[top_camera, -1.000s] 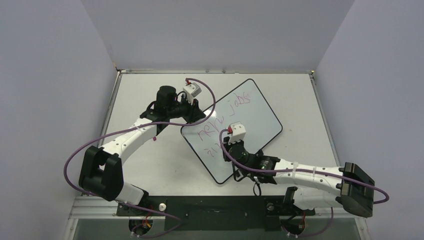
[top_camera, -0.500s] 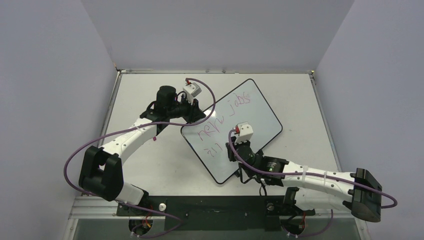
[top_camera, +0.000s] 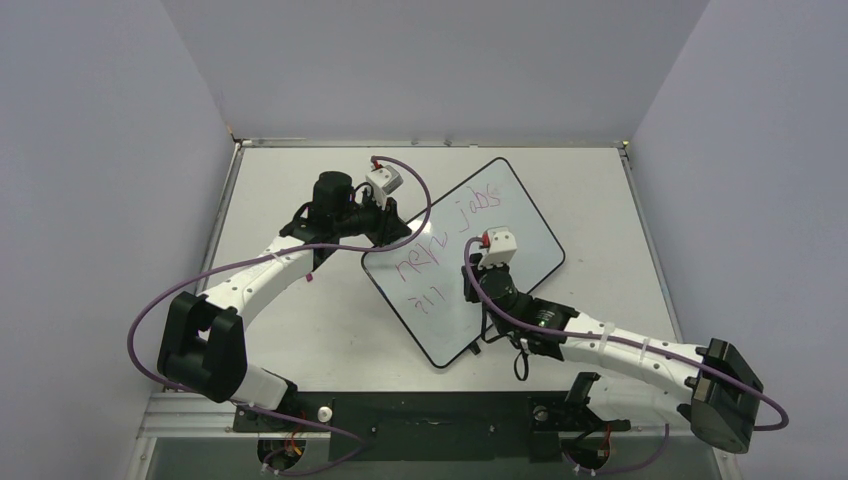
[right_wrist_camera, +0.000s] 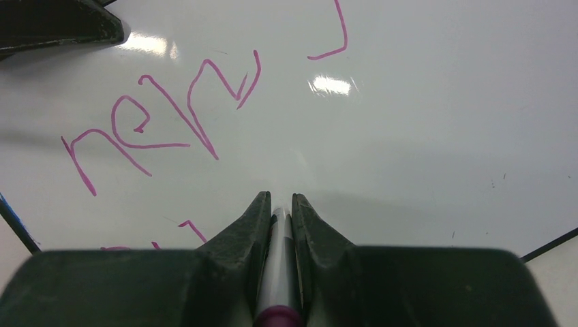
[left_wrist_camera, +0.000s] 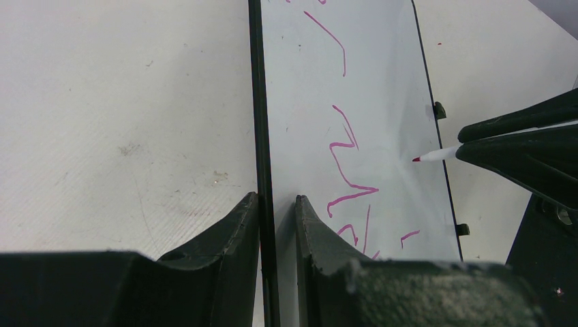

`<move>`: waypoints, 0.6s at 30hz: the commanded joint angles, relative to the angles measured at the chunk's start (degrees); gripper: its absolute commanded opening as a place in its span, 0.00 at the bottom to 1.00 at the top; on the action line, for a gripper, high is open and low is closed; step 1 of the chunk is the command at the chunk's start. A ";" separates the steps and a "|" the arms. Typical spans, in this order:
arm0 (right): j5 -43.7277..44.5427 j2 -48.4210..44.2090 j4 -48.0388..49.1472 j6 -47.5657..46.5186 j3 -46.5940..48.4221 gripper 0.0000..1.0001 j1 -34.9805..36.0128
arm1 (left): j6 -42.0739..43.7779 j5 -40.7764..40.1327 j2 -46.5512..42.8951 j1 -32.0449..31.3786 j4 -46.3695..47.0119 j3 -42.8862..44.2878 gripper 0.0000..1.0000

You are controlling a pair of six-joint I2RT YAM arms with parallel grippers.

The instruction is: Write a sentence on the whiteboard

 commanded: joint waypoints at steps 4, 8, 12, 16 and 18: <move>-2.88 1.79 4.98 -1.29 3.00 0.00 -0.94 | 3.26 -1.62 -1.07 0.23 2.34 0.05 0.00; -3.46 3.46 5.70 -1.42 3.87 0.00 -1.00 | 3.29 -1.66 -1.02 0.19 2.34 -0.08 0.00; -3.66 4.76 5.88 -1.91 5.09 0.00 -1.05 | 3.37 -1.75 -1.07 0.23 2.34 -0.05 0.00; -3.97 5.84 6.05 -2.08 5.73 0.00 -1.04 | 3.39 -1.83 -1.24 0.25 2.35 -0.13 0.00; -4.33 6.42 6.20 -1.99 5.87 0.00 -1.08 | 3.40 -1.84 -1.20 0.31 2.35 -0.14 0.00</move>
